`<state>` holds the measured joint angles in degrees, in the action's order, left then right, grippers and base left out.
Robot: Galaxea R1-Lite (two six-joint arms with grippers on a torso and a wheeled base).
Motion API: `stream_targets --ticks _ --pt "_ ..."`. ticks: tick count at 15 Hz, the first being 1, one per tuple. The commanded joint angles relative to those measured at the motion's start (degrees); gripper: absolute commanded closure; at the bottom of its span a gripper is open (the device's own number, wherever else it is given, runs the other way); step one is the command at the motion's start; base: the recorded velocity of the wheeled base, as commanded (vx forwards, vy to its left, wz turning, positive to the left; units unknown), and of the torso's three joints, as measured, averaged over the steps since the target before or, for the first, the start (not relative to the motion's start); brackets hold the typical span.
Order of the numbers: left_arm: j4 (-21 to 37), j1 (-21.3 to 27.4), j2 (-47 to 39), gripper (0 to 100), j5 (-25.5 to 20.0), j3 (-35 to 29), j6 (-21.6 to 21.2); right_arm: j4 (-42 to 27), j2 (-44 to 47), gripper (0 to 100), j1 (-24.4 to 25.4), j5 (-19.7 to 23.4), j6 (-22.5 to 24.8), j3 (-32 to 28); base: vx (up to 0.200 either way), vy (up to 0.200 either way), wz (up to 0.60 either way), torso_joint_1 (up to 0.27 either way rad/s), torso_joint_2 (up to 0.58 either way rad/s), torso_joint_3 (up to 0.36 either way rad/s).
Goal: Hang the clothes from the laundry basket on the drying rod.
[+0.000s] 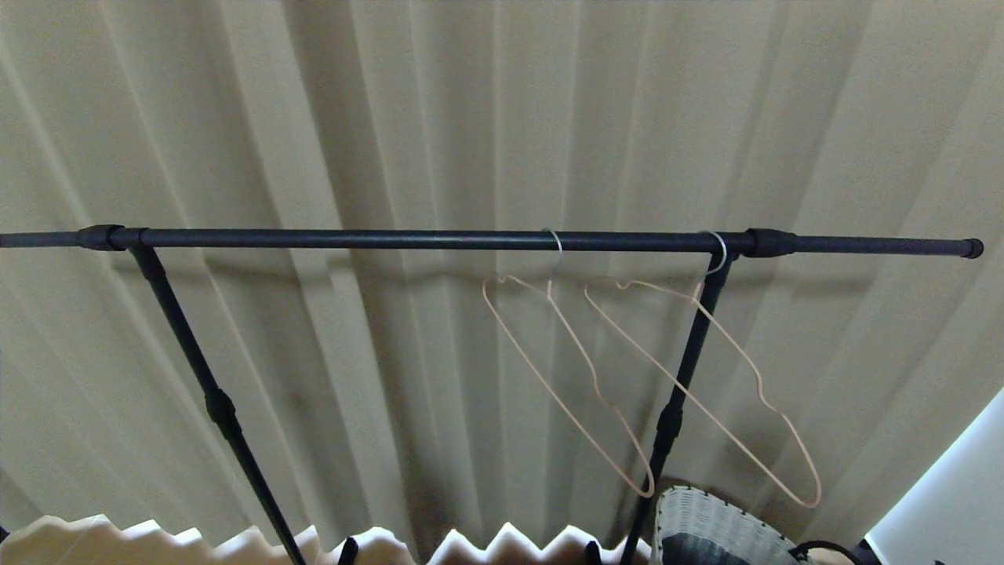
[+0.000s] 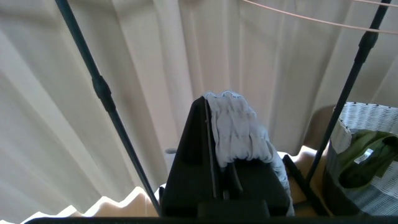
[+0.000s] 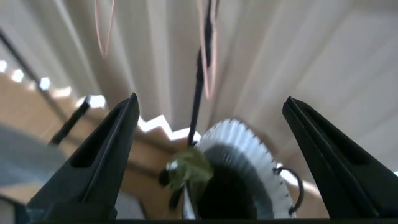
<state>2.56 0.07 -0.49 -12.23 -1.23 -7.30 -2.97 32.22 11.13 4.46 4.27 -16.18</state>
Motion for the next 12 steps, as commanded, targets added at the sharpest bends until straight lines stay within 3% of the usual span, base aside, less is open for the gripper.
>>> stream_targets --ticks 1,5,12 --pt "-0.01 0.01 -0.04 100 0.01 0.0 0.01 -0.1 23.77 0 3.55 -0.07 1.01 -11.42 0.0 0.0 0.0 0.0 0.0 0.0" --pt "-0.01 0.01 -0.04 100 0.01 0.0 0.01 -0.01 42.22 0 3.55 0.02 3.56 -22.06 0.0 0.0 0.0 0.0 0.0 0.0" --pt "-0.01 0.01 -0.04 100 0.1 0.0 0.01 11.32 58.13 0 3.55 0.02 3.64 -24.69 0.0 0.0 0.0 0.0 0.0 0.0"
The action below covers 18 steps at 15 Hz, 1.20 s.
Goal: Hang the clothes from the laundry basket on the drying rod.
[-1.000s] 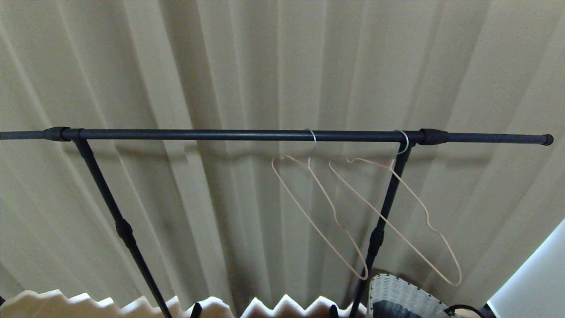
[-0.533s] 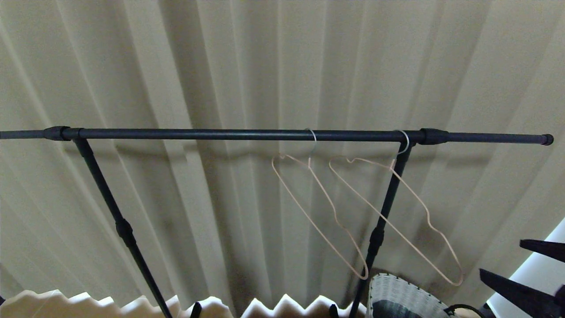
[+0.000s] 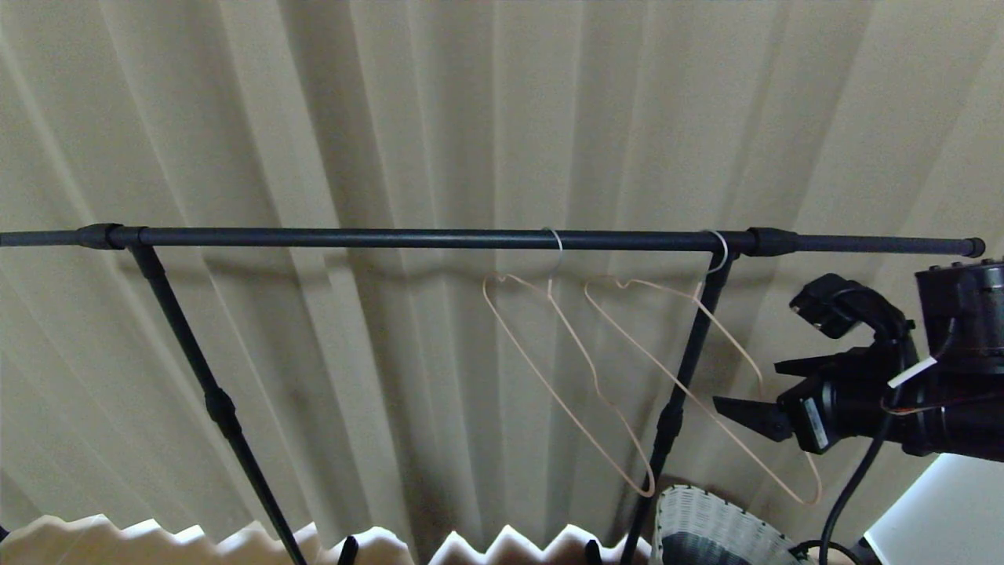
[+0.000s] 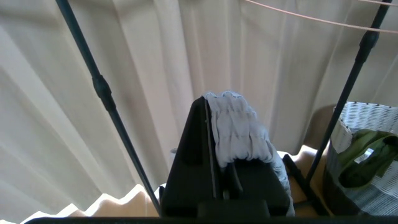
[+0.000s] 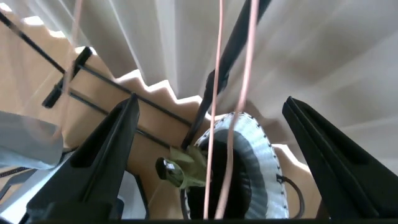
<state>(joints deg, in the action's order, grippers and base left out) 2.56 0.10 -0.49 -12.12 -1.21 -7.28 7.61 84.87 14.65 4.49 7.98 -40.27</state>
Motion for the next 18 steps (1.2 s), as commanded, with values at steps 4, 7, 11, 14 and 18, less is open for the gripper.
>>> stream_targets --ticks 4,7,11,14,18 --pt "-0.01 -0.01 -0.04 100 -0.01 -0.02 -0.02 5.14 8.29 0 -0.33 -0.09 -0.07 -0.69 0.0 0.0 0.0 0.0 0.0 0.0" --pt "-0.01 -0.01 -0.04 100 -0.01 -0.02 -0.02 5.4 8.38 0 -0.41 -0.27 -0.07 -1.39 0.0 0.0 0.0 0.0 0.0 0.0" --pt "-0.01 -0.1 -0.04 100 -0.01 -0.02 -0.02 5.58 9.96 0 -1.38 -0.27 -0.07 -2.36 0.0 0.0 0.0 0.0 0.0 0.0" --pt "0.08 -0.01 -0.04 100 -0.01 -0.02 -0.02 5.58 10.05 0 -2.26 -0.27 -0.16 -2.27 0.0 0.0 0.0 0.0 0.0 0.0" --pt "-0.01 -0.01 -0.04 100 -0.01 -0.02 -0.02 5.58 10.23 100 -2.26 -0.27 -0.07 -2.36 0.0 0.0 0.0 0.0 0.0 0.0"
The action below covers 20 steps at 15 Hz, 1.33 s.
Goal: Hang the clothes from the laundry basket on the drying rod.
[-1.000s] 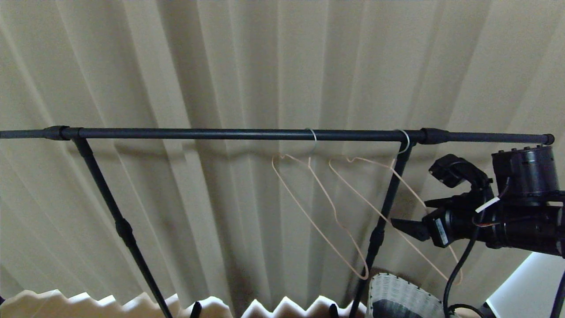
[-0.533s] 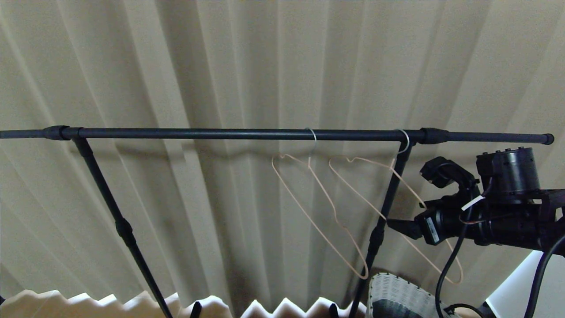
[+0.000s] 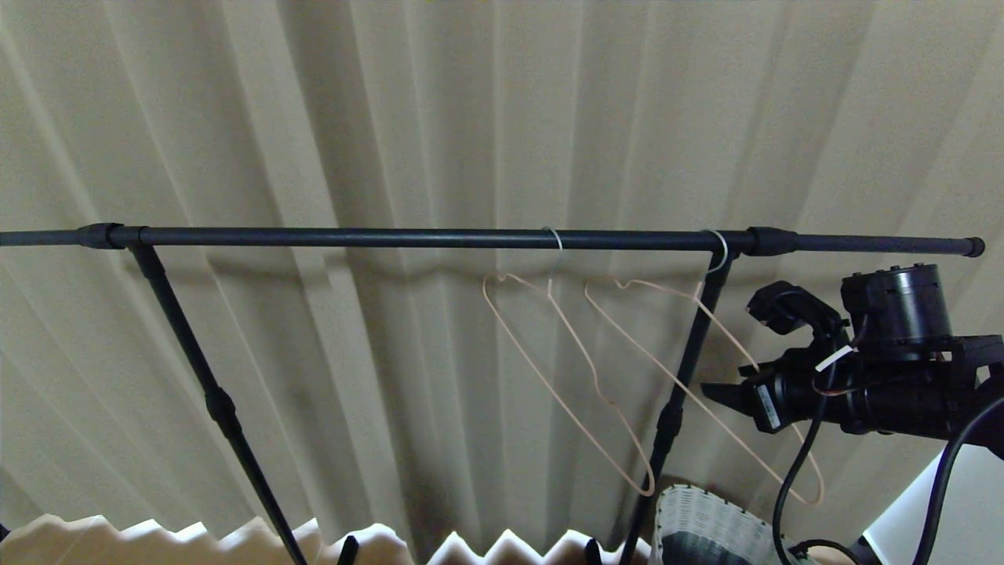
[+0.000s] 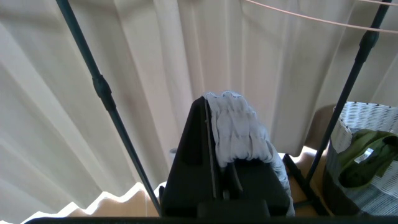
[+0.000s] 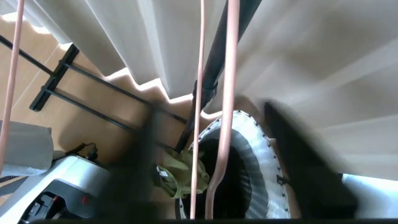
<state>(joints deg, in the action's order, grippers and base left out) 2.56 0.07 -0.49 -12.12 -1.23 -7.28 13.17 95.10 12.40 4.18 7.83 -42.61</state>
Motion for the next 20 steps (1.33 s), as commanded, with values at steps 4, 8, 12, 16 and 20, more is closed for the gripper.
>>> stream_targets --ticks 4,8,12,16,20 --pt "-0.01 0.01 -0.04 100 -0.01 0.0 -0.02 -0.07 -0.44 100 -0.36 0.04 0.0 0.15 0.0 0.0 0.0 0.0 0.0 0.0" --pt "-0.01 0.01 -0.04 100 -0.01 0.0 -0.02 0.02 -1.41 100 -0.44 0.13 0.0 0.42 0.0 0.0 0.0 0.0 0.0 0.0" --pt "-0.01 0.01 -0.04 100 -0.01 0.0 0.07 0.11 -4.84 100 -0.44 0.39 -1.06 0.42 0.0 0.0 0.0 0.0 0.0 0.0" --pt "-0.01 0.01 -0.04 100 -0.01 0.0 -0.02 4.5 -5.27 100 -0.44 0.3 -2.11 1.3 0.0 0.0 0.0 0.0 0.0 0.0" --pt "-0.01 0.01 -0.04 100 -0.01 0.0 0.07 5.55 -9.58 100 -0.44 0.48 -3.96 5.25 0.0 0.0 0.0 0.0 0.0 0.0"
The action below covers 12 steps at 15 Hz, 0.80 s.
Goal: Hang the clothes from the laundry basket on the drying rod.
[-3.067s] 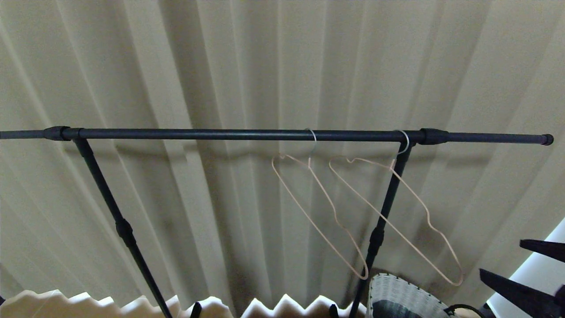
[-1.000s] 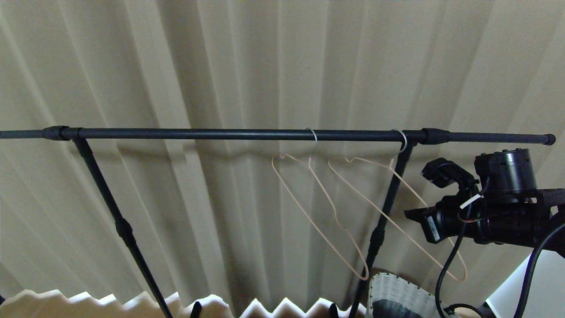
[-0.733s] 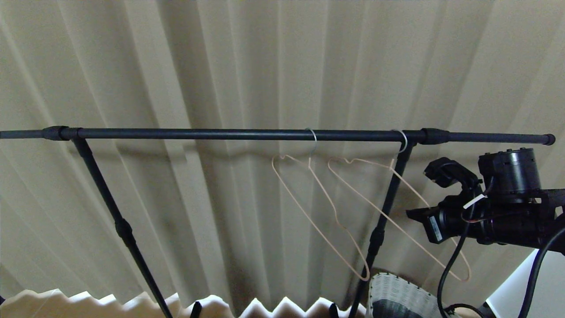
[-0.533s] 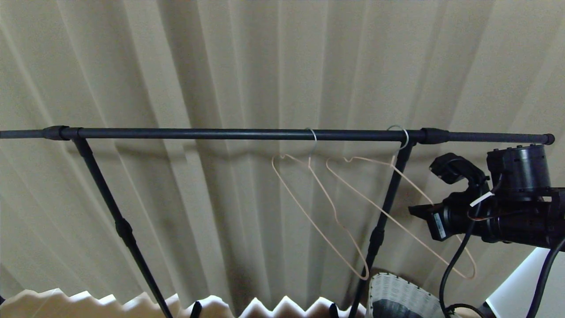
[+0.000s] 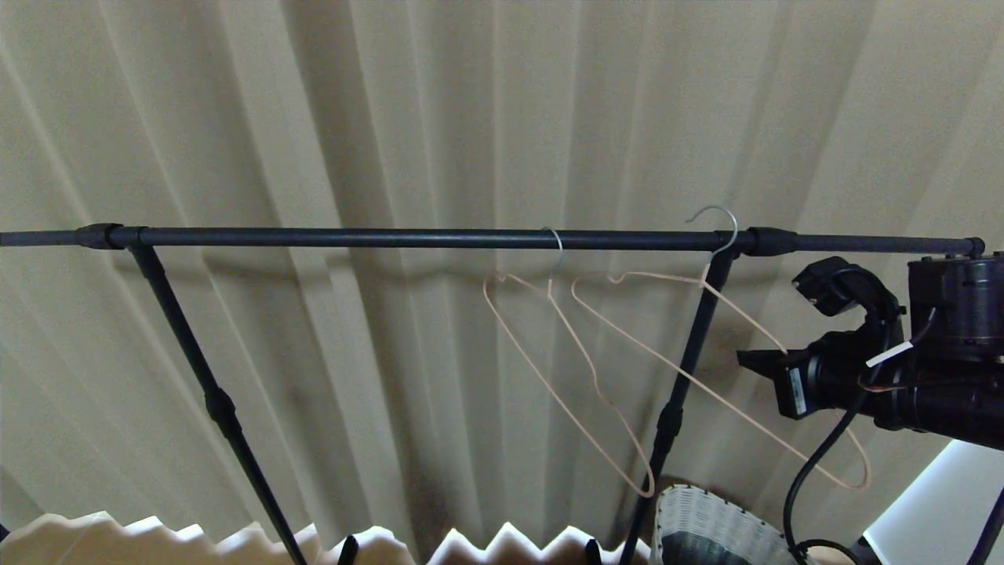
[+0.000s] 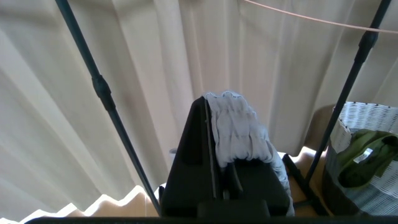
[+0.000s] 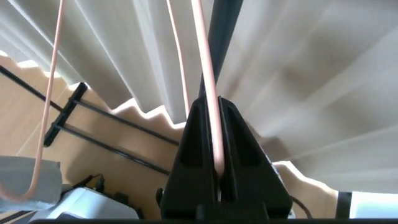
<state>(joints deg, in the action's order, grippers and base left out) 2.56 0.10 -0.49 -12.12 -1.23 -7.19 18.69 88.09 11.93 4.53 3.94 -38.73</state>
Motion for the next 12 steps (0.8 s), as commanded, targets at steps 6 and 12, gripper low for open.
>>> stream_targets --ticks 6,12 --pt "-0.01 -0.01 -0.13 100 -0.01 0.0 -0.01 0.38 -10.48 100 0.02 0.12 -1.21 7.18 0.0 0.0 0.0 0.0 0.0 0.0" --pt "-0.01 -0.01 -0.13 100 -0.01 0.0 -0.01 0.38 -19.01 100 0.02 0.04 -1.13 14.21 -0.2 0.0 0.0 0.005 0.01 0.003"
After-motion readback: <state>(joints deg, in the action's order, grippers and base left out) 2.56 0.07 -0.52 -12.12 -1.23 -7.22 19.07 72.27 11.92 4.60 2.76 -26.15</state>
